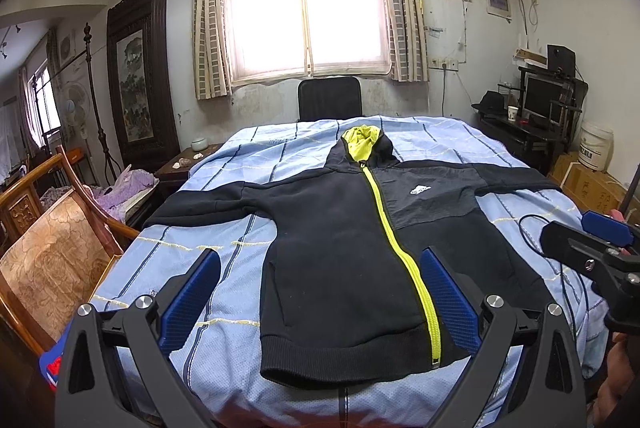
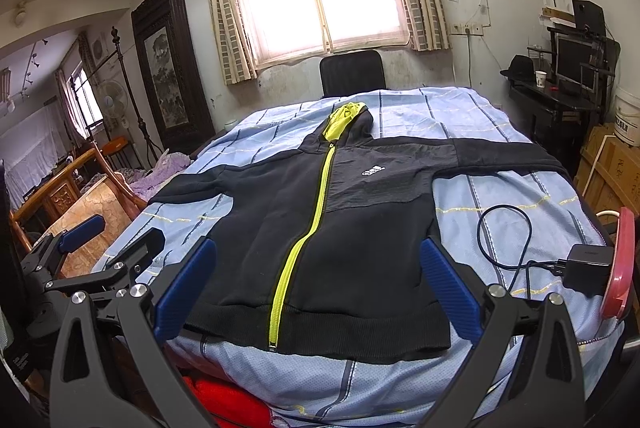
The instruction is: Fold large clothes
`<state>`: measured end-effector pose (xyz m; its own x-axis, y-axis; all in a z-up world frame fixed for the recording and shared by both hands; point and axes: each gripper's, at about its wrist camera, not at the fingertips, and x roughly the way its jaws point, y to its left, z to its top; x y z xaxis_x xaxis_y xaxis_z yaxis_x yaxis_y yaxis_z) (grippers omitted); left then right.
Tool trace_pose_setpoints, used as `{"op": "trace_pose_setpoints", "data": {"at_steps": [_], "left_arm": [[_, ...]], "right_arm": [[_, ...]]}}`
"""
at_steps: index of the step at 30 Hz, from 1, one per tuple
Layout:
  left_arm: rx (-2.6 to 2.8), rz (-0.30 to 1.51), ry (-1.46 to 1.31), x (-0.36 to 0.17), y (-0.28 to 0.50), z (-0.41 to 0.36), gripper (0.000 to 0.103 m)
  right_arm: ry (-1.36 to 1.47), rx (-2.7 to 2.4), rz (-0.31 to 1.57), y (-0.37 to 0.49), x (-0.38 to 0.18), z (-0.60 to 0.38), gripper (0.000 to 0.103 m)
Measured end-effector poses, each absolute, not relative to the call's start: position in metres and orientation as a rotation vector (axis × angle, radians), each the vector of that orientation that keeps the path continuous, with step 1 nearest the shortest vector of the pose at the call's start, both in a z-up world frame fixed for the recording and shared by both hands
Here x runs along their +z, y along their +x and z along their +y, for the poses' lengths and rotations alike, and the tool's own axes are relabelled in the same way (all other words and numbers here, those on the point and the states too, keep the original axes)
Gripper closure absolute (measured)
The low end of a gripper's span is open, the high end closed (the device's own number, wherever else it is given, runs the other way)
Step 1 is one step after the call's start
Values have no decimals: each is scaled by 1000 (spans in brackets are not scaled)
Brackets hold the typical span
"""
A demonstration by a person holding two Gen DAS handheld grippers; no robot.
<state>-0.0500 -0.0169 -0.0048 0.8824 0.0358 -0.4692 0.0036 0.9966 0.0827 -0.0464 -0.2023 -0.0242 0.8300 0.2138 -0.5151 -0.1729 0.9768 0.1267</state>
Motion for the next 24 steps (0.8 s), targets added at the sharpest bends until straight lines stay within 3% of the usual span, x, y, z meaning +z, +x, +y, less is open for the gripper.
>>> {"op": "trace_pose_setpoints", "data": {"at_steps": [10,15,24], "left_arm": [[108,633,21,-32,7,36,3],[78,765,-57,-54,56,60,3],[-45,962,-27,-93,124,38,3]], "right_arm": [[161,114,560,-17,-40,-234,4],[224,121,665,31,-56,-248,4],[250,225,821,111,-77,-227,4]]}}
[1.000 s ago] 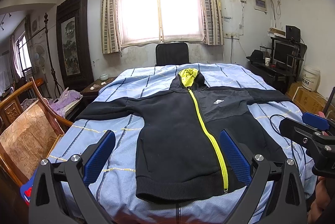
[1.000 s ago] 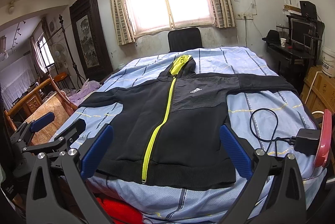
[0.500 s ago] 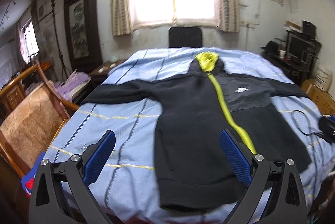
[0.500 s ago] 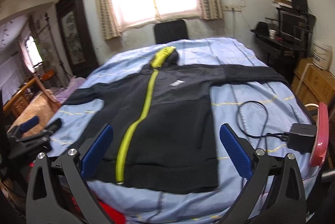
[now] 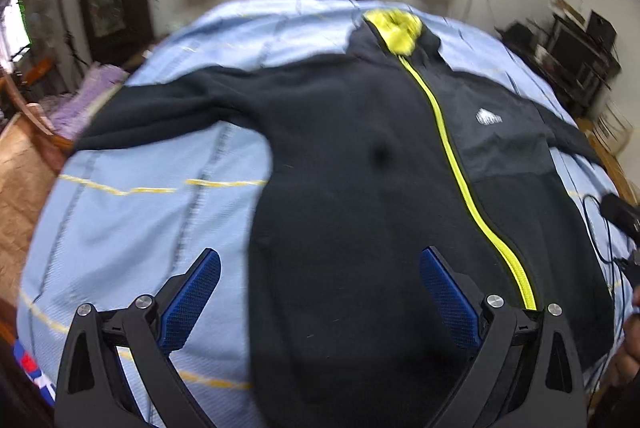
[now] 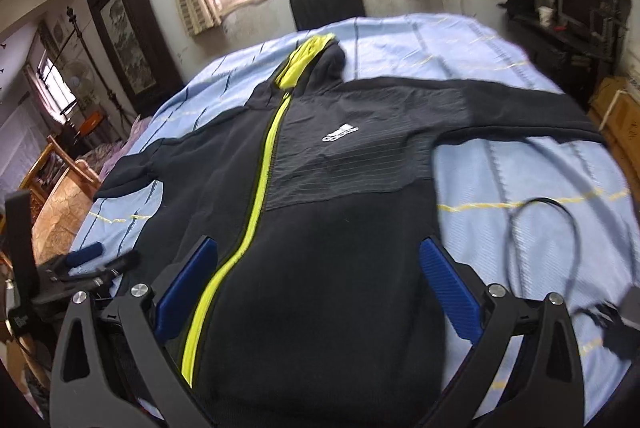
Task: Fold large clothes
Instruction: 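Grasp the hoodie sleeve cuff with the right gripper and lift it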
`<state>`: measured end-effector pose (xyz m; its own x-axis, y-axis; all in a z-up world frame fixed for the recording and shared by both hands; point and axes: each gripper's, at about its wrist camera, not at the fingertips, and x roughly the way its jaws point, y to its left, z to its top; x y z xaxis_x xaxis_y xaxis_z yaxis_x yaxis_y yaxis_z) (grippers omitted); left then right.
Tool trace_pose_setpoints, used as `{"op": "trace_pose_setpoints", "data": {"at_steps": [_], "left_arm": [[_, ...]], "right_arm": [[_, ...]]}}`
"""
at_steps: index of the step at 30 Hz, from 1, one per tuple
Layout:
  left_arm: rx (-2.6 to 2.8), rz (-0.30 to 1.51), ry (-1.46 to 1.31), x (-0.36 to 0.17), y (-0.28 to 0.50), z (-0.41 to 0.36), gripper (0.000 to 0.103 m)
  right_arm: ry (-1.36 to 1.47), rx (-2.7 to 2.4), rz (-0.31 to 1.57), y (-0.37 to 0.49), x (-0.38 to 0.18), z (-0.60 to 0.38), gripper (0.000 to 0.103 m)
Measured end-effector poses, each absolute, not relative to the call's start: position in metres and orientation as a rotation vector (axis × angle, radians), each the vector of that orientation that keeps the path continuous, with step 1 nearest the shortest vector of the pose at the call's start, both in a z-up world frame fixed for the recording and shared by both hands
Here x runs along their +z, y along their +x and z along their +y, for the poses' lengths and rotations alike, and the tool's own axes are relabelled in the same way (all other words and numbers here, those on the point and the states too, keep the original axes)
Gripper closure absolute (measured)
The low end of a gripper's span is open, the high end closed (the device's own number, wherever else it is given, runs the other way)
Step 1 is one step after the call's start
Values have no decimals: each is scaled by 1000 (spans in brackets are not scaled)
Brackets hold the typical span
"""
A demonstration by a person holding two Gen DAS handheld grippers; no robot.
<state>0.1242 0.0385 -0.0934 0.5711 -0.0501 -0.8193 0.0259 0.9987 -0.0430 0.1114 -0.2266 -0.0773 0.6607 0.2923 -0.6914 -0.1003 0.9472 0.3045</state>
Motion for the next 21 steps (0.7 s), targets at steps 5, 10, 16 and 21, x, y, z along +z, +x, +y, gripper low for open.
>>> {"op": "trace_pose_setpoints", "data": {"at_steps": [5,10,16,21], "left_arm": [[-25,999,57,-111,129,41,3],[23,1040,107,-125,128,59,3],[60,943,135,-78,149,63,3],[-19,819,81,-29,183,40,3]], "right_arm": [[277,214,918,148,-101,-232,4],[307,202,998,156,-130,-246,5],[442,169,886,165,-88,-292,5],[640,-66,755,184,-67,-382,5]]}}
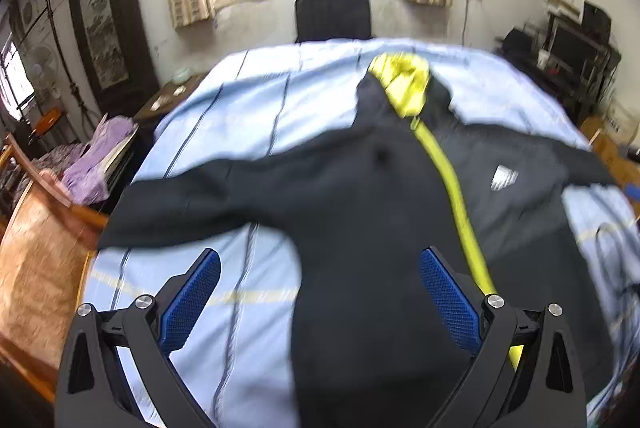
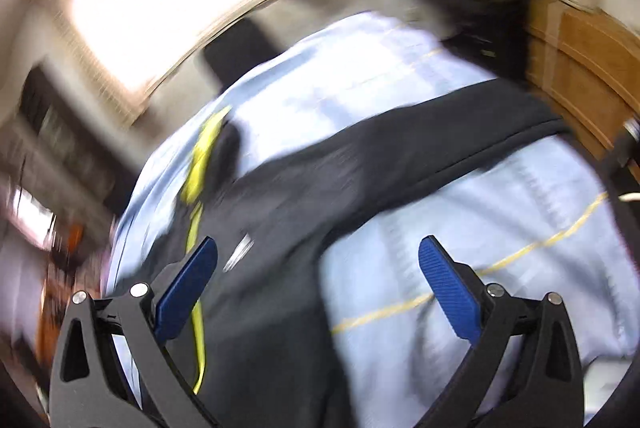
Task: Fold large clothes
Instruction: 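Grasp the hoodie sleeve cuff with the right gripper and lift it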
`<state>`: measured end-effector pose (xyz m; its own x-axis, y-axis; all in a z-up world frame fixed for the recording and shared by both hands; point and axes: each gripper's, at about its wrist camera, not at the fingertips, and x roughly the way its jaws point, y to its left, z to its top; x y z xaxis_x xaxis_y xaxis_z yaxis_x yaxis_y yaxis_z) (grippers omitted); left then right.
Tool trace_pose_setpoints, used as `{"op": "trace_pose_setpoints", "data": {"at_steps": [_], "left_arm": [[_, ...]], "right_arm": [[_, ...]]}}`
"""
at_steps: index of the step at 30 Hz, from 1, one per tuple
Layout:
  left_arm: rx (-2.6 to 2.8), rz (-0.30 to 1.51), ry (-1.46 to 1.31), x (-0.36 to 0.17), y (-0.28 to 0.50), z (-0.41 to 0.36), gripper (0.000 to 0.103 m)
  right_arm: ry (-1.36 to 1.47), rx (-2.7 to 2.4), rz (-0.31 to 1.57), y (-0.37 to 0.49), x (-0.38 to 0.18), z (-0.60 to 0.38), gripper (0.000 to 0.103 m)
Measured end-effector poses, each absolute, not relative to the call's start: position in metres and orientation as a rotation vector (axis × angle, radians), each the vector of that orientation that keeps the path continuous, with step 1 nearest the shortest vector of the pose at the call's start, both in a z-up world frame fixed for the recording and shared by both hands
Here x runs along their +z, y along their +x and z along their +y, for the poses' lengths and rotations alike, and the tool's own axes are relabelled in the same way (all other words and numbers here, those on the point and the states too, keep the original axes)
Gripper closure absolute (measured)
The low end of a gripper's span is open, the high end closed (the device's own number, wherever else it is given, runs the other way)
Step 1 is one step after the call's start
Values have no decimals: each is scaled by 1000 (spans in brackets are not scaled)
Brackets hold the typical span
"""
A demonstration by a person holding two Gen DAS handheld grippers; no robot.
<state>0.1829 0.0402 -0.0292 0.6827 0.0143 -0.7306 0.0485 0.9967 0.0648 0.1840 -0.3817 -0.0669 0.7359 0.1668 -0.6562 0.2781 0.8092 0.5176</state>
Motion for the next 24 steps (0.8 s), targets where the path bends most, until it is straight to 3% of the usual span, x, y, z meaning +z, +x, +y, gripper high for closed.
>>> {"op": "trace_pose_setpoints", "data": {"at_steps": [4,12,16,24], "left_arm": [[-146,860,10,-41,214,12,3],[-174,1064,38,-134,239,-11,3],[-128,1008,121,-129,240,-15,3],[-79,911,131,-85,272,-13,3]], "right_arm": [[725,-231,742,187,-90,-434,6],[877,-320,778,203,-146,-475,18],[966,-326,784,216,-159,-485,24],[1196,-388,694,243,-172,-511,22]]}}
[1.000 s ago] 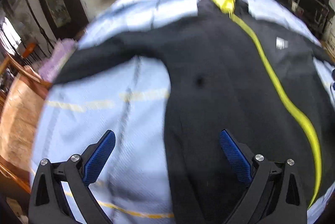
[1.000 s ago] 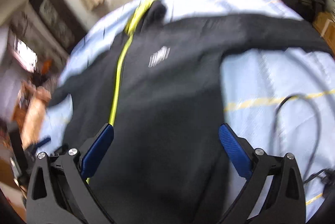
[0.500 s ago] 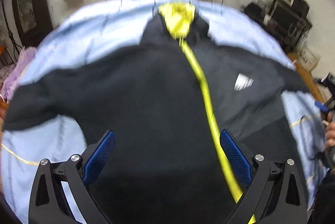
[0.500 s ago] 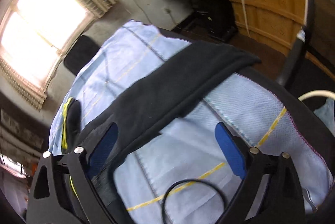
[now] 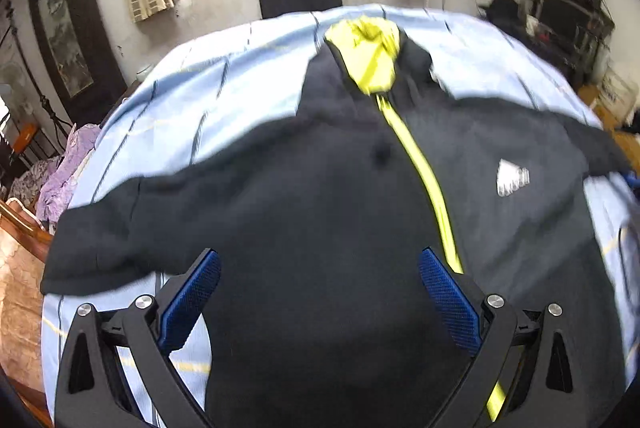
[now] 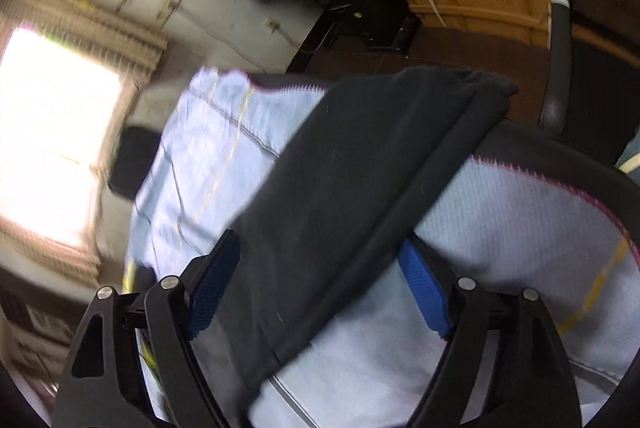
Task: Fold large clothes
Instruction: 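Grasp the hoodie sleeve cuff with the right gripper and lift it, then fold the held sleeve across the hoodie body and release it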
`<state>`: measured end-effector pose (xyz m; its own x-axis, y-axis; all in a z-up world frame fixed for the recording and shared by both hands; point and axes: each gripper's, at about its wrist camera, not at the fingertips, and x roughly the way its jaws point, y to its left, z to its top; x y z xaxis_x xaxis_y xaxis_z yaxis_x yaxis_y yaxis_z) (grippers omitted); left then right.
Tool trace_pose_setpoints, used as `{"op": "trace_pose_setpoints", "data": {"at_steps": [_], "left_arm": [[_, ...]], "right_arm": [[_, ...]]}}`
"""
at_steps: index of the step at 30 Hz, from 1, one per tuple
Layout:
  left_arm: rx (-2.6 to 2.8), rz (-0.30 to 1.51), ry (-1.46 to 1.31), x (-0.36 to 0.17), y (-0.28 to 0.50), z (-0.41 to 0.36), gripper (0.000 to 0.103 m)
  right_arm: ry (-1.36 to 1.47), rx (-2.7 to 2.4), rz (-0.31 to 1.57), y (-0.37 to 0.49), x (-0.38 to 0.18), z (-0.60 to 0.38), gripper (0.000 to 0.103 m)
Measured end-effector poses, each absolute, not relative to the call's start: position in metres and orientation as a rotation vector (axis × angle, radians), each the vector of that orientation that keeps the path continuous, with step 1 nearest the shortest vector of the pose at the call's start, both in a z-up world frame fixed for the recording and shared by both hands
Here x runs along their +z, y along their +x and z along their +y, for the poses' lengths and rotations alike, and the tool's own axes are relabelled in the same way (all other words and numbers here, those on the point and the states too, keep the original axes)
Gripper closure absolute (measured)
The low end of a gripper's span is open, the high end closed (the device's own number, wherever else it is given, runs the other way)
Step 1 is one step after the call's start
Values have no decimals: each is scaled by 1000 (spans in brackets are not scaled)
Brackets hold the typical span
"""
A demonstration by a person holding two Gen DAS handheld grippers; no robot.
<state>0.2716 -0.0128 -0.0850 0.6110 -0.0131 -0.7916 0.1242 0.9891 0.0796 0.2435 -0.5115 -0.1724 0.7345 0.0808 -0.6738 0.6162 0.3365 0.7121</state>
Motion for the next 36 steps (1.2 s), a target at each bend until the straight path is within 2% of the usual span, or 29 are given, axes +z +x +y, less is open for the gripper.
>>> {"op": "trace_pose_setpoints", "data": {"at_steps": [2,7,9,11,12,18,19,24,25,26,27,28,32,36], "left_arm": [[-69,923,74,-87,289,-7,3],[-16,987,-25,-119,314,17,3],[2,1014,-20,-129,319,24,3],[5,1015,-35,-131,322,31,3],[0,1018,-44,-131,324,32,3],[13,1022,-2,-135,327,26,3],[15,1019,2,-135,326,26,3],[13,1017,0,-135,318,30,3],[13,1016,-1,-135,317,31,3],[16,1014,-4,-134,318,32,3],[21,1011,-6,-134,317,33,3],[27,1007,-8,-132,317,35,3],[66,976,-23,-125,318,47,3],[85,971,-49,-122,321,58,3]], "right_arm": [[1271,-384,645,242,-176,-515,17],[1289,-319,519,238,-185,-514,21],[1254,-287,530,240,-185,-514,29],[1277,-233,503,241,-186,-519,45],[1288,-218,491,240,-185,-522,48],[1242,-213,512,243,-182,-530,49],[1233,-228,518,245,-183,-531,54],[1197,-247,501,251,-180,-534,56],[1178,-263,509,252,-180,-534,62],[1177,-287,524,252,-183,-534,81],[1192,-307,540,250,-188,-536,92],[1239,-308,547,248,-196,-540,99],[1232,-275,518,245,-188,-539,99],[997,-248,481,250,-144,-508,99]]}}
